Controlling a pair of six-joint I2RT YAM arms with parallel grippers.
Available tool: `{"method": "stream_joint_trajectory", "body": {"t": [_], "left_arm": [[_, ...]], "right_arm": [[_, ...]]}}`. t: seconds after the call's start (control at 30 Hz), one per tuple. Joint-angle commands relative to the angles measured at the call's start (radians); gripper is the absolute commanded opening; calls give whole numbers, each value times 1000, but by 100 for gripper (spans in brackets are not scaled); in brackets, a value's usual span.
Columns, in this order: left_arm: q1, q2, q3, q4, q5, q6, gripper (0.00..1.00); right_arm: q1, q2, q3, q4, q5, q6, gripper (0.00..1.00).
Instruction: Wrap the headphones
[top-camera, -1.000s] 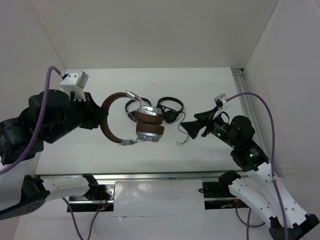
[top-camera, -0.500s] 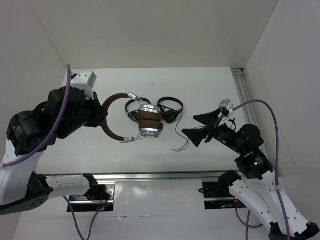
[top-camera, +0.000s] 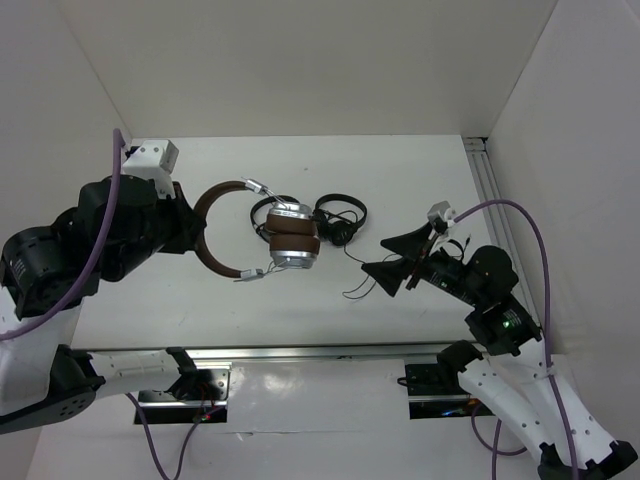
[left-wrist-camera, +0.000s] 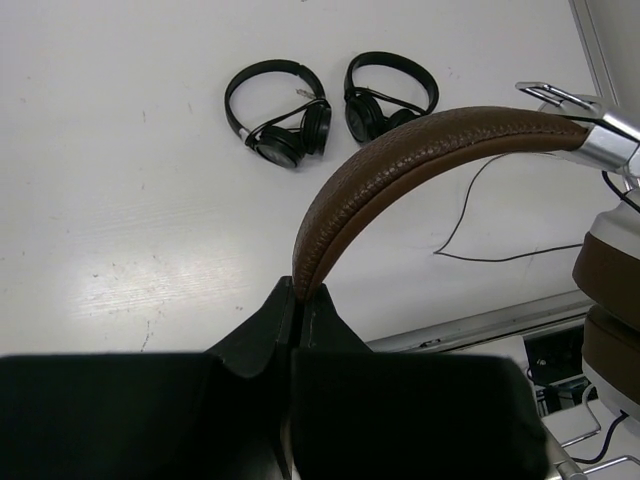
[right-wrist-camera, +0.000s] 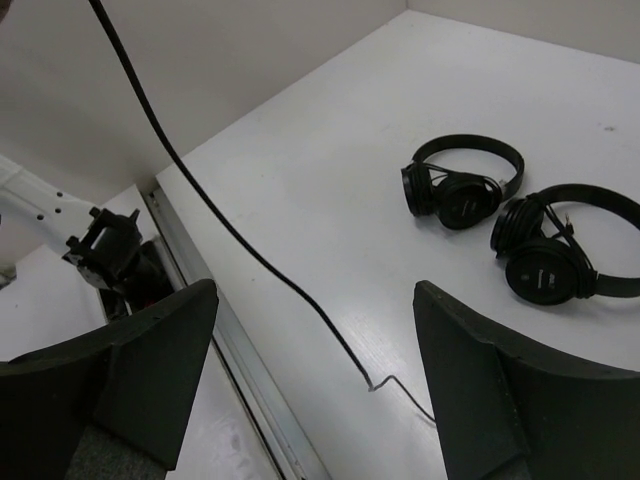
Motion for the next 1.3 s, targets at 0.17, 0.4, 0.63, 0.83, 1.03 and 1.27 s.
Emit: {"method": "stream_joint_trajectory", "body": {"t": [0.17, 0.4, 0.63, 0.83, 1.03, 1.27], "left_arm": [[3, -17, 58, 64, -35, -56, 0], [12, 3, 104, 64, -25, -66, 0], [12, 3, 113, 54, -25, -66, 0], [12, 3, 104, 54, -25, -66, 0], [12, 3, 95, 64, -25, -66, 0], [12, -6, 63, 84, -25, -84, 0]], "right_arm": [[-6, 41, -47, 48, -63, 17, 84], [43, 64, -69, 38, 173, 49, 75], [43, 113, -103, 126, 152, 68, 43], [43, 113, -147, 225, 97, 106, 43], [53, 133, -165, 290, 66, 115, 50], [53, 169, -186, 362, 28, 115, 46]]}}
